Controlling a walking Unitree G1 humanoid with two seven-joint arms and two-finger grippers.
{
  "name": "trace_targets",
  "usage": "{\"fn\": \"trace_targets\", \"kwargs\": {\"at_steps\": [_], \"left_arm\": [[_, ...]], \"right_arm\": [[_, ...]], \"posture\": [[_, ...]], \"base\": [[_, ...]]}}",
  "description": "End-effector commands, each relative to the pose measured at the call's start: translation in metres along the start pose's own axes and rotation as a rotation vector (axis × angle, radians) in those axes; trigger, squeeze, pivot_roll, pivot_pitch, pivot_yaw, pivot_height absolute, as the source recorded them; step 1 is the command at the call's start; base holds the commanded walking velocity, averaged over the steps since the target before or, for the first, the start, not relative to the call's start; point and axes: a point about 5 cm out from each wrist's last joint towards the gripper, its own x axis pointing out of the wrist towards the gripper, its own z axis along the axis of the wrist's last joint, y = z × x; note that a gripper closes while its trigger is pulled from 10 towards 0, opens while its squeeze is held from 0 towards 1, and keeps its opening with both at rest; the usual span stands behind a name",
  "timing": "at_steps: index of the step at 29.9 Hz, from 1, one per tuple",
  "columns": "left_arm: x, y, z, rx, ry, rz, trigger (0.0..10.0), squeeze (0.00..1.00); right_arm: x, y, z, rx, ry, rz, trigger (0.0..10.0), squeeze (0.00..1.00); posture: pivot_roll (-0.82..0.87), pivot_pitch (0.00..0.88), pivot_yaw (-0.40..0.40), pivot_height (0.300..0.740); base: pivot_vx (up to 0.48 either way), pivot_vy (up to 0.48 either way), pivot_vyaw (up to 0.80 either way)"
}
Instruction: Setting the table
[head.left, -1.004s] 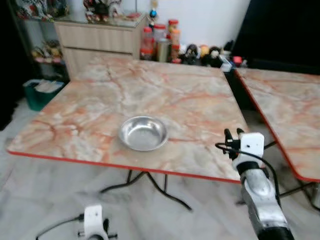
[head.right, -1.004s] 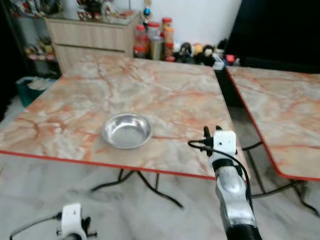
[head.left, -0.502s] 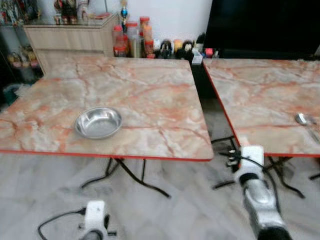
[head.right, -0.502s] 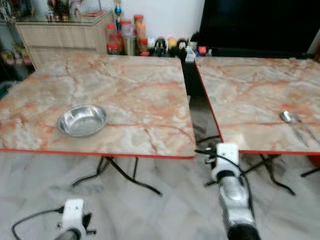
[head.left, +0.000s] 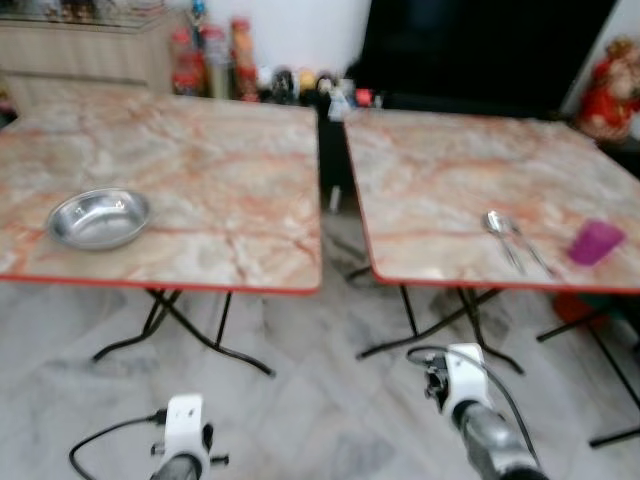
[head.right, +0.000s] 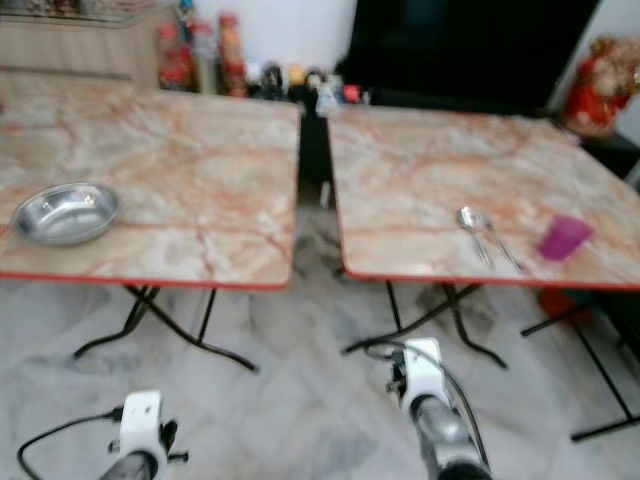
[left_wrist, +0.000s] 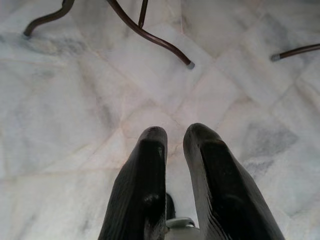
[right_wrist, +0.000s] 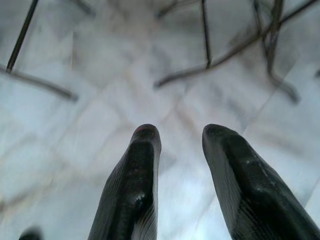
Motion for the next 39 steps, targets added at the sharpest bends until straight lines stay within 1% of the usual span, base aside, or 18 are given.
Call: {"fn": "trace_targets", "kwargs": {"at_steps": [1, 4, 5, 7, 9, 10, 13, 15, 18, 22, 23, 25, 27, 29, 31, 32, 35, 39], "left_arm": [[0.0, -0.005, -0.005, 0.01, 0.049, -0.002, 10.0, 0.0], [0.0, -0.003, -0.008, 0.021, 0.07, 0.01, 10.0, 0.0], [-0.001, -0.002, -0.01, 0.018, 0.088, -0.001, 10.0, 0.0], [-0.002, -0.002, -0.014, 0.012, 0.107, -0.012, 10.0, 0.0], [-0.002, 0.002, -0.014, 0.01, 0.12, -0.003, 10.0, 0.0], [-0.002, 0.003, -0.013, 0.008, 0.117, -0.003, 10.0, 0.0], [-0.001, 0.003, -0.012, 0.022, 0.125, 0.001, 10.0, 0.0], [-0.001, 0.003, -0.015, 0.047, 0.151, 0.008, 10.0, 0.0], [-0.002, 0.005, -0.016, 0.053, 0.159, 0.006, 10.0, 0.0], [-0.001, 0.007, -0.014, 0.072, 0.163, 0.011, 10.0, 0.0], [-0.001, 0.007, -0.014, 0.075, 0.165, 0.015, 10.0, 0.0], [-0.001, 0.007, -0.014, 0.071, 0.163, 0.016, 10.0, 0.0], [-0.001, 0.006, -0.014, 0.07, 0.166, 0.015, 10.0, 0.0], [-0.001, 0.006, -0.014, 0.065, 0.168, 0.017, 10.0, 0.0], [-0.001, 0.006, -0.015, 0.069, 0.169, 0.016, 10.0, 0.0], [-0.001, 0.007, -0.015, 0.082, 0.167, 0.014, 10.0, 0.0], [-0.003, 0.008, -0.018, 0.084, 0.173, 0.015, 10.0, 0.0], [-0.005, 0.011, -0.024, 0.074, 0.189, 0.027, 10.0, 0.0]], "right_arm": [[-0.005, -0.011, -0.017, 0.016, 0.063, -0.03, 10.0, 0.0], [-0.006, -0.012, -0.023, 0.024, 0.084, -0.037, 10.0, 0.0], [-0.009, -0.013, -0.034, 0.042, 0.116, -0.046, 10.0, 0.0], [-0.015, -0.015, -0.05, 0.062, 0.162, -0.057, 10.0, 0.0], [-0.02, -0.017, -0.063, 0.056, 0.209, -0.055, 10.0, 0.0], [-0.021, -0.018, -0.066, 0.063, 0.217, -0.059, 10.0, 0.0], [-0.023, -0.019, -0.07, 0.067, 0.226, -0.064, 10.0, 0.0], [-0.024, -0.019, -0.074, 0.058, 0.235, -0.055, 10.0, 0.0], [-0.024, -0.017, -0.075, 0.056, 0.241, -0.049, 10.0, 0.0], [-0.022, -0.012, -0.072, 0.054, 0.227, -0.04, 10.0, 0.0], [-0.022, -0.011, -0.072, 0.029, 0.232, -0.032, 10.0, 0.0], [-0.023, -0.011, -0.073, 0.015, 0.233, -0.027, 10.0, 0.0], [-0.025, -0.013, -0.078, -0.007, 0.248, -0.022, 10.0, 0.0], [-0.026, -0.013, -0.08, -0.006, 0.252, -0.022, 10.0, 0.0], [-0.028, -0.016, -0.084, 0.023, 0.269, -0.032, 10.0, 0.0], [-0.029, -0.017, -0.086, 0.017, 0.271, -0.039, 10.0, 0.0], [-0.031, -0.019, -0.088, 0.014, 0.276, -0.04, 10.0, 0.0], [-0.028, -0.018, -0.084, 0.002, 0.276, -0.044, 10.0, 0.0]], "posture": [[0.02, 0.0, -0.04, 0.74], [0.02, 0.0, -0.04, 0.74], [0.03, 0.0, -0.023, 0.74], [0.03, 0.0, -0.021, 0.74], [0.02, 0.0, -0.014, 0.74], [0.02, 0.0, -0.012, 0.74], [0.02, 0.0, -0.009, 0.74], [0.03, 0.0, -0.001, 0.74], [0.03, 0.0, 0.006, 0.74], [0.04, 0.0, 0.016, 0.74], [0.03, 0.0, 0.02, 0.74], [0.03, 0.0, 0.022, 0.74], [0.03, 0.0, 0.026, 0.74], [0.03, 0.0, 0.026, 0.74], [0.03, 0.0, 0.029, 0.74], [0.02, 0.0, 0.031, 0.74], [0.02, 0.0, 0.03, 0.74], [0.02, 0.0, 0.022, 0.74]], "base": [[0.0, 0.0, 0.0], [0.0, 0.0, 0.0], [0.0, 0.0, 0.0], [0.0, 0.0, 0.0], [0.0, 0.0, 0.0], [0.0, 0.0, 0.0], [0.0, 0.0, 0.0], [0.0, 0.0, 0.0], [0.0, 0.0, 0.0], [0.264, 0.0, 0.0], [0.304, 0.0, 0.0], [0.306, 0.0, 0.0], [0.321, 0.0, 0.61], [0.322, 0.0, 0.62], [0.328, 0.0, 0.0], [0.33, 0.0, 0.0], [0.328, 0.0, 0.0], [0.328, 0.0, 0.0]]}}
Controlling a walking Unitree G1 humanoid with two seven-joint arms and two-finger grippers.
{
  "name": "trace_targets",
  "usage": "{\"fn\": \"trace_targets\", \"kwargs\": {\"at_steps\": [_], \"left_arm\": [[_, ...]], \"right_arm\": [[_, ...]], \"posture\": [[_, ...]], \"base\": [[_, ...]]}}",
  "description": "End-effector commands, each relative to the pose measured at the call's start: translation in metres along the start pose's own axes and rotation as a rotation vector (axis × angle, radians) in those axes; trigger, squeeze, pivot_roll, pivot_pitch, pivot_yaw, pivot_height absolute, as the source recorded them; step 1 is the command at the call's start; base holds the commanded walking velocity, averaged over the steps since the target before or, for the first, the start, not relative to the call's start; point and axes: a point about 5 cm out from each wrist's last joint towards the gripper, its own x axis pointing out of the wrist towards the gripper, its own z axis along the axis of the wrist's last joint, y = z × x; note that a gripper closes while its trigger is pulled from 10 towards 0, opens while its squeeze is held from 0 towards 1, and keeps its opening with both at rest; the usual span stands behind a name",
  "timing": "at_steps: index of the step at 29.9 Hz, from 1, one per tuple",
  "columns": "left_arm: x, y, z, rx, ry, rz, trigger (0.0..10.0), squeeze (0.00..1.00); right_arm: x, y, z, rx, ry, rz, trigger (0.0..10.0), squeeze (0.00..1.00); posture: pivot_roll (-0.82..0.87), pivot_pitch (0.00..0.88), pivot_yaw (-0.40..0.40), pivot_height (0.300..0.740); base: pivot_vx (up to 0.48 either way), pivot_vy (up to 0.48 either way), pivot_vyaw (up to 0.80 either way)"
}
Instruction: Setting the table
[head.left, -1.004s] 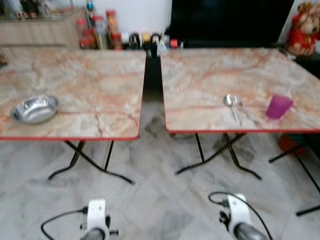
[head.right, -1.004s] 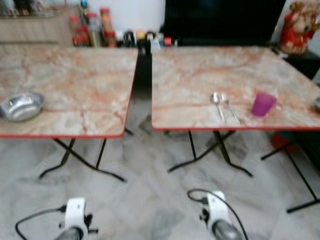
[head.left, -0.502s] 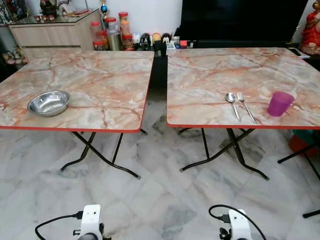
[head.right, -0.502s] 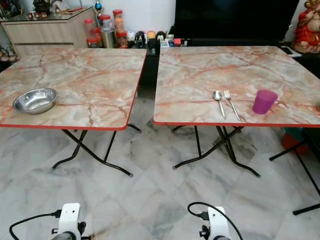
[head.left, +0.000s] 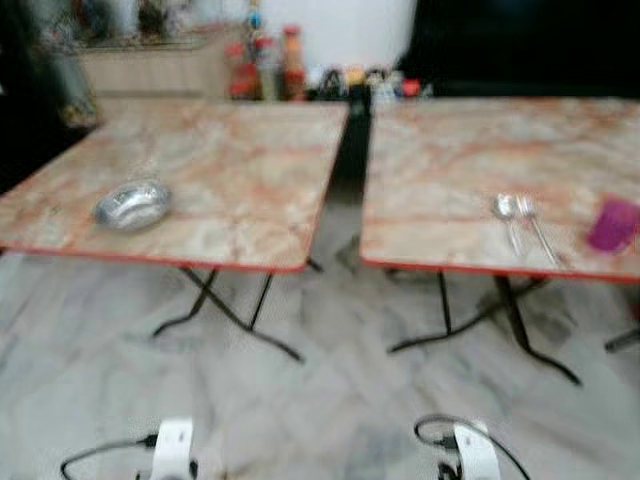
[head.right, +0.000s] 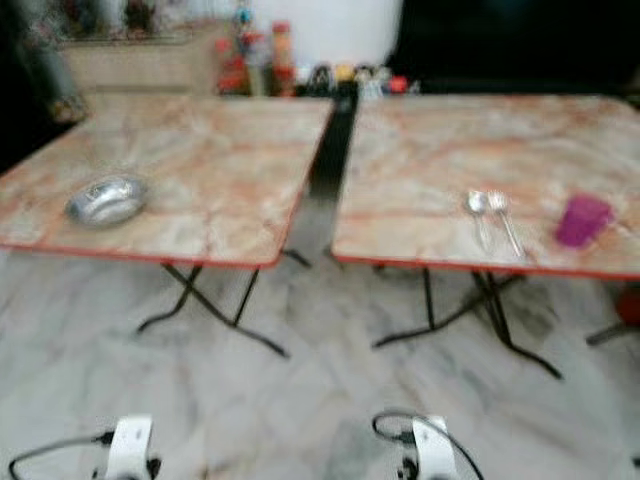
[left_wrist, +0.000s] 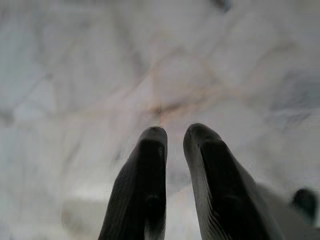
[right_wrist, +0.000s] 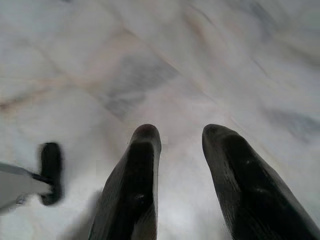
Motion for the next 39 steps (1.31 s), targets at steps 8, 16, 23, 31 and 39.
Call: {"fn": "trace_targets", "kwargs": {"at_steps": [8, 16, 23, 31, 39], "left_arm": [[-0.0031, 0.0028, -0.0123, -0.01, 0.029, 0.016, 10.0, 0.0], [-0.0034, 0.004, -0.0136, -0.009, 0.033, 0.017, 10.0, 0.0], [-0.0032, 0.0094, -0.0119, -0.006, 0.031, 0.027, 10.0, 0.0], [-0.0037, 0.0104, -0.0135, -0.013, 0.033, 0.026, 10.0, 0.0], [-0.0038, 0.0107, -0.0142, -0.005, 0.037, 0.028, 10.0, 0.0]], "right_arm": [[0.0017, 0.0059, 0.0083, -0.008, -0.025, 0.014, 10.0, 0.0], [0.0015, 0.0068, 0.0063, -0.009, -0.027, 0.017, 10.0, 0.0], [0.0013, 0.0083, 0.0041, -0.017, -0.021, 0.024, 10.0, 0.0], [0.0014, 0.0097, 0.0039, -0.014, -0.023, 0.025, 10.0, 0.0], [0.0012, 0.0112, 0.0018, -0.009, -0.021, 0.03, 10.0, 0.0]], "posture": [[0.01, 0.0, 0.011, 0.74], [-0.01, 0.0, 0.017, 0.74], [-0.01, 0.0, 0.017, 0.74], [-0.01, 0.0, 0.02, 0.74], [-0.02, 0.0, 0.024, 0.74]], "base": [[0.337, 0.0, 0.0], [0.341, 0.0, 0.0], [0.326, 0.0, 0.0], [0.232, 0.0, 0.0], [0.0, 0.0, 0.0]]}}
